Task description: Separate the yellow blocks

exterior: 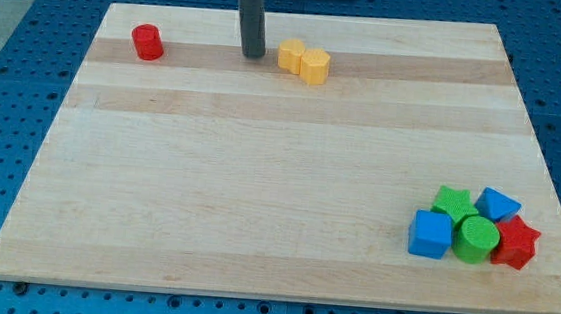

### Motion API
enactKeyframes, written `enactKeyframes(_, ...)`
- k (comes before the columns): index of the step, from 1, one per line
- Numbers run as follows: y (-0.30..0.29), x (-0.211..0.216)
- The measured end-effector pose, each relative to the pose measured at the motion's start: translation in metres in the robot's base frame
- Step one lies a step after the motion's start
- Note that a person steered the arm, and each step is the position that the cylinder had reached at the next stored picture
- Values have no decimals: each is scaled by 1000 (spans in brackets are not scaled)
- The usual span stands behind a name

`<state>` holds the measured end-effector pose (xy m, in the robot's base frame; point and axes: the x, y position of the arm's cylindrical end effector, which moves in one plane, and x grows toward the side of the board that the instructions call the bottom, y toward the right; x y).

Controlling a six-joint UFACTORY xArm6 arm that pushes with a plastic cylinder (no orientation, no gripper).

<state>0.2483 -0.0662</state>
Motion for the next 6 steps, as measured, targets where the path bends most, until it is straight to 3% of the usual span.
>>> enactKeyframes(1,20,-43)
enactKeyframes(2,20,-43)
enactKeyframes(3,21,-24)
enactKeyframes(4,45,35)
enactKeyframes(6,104,78)
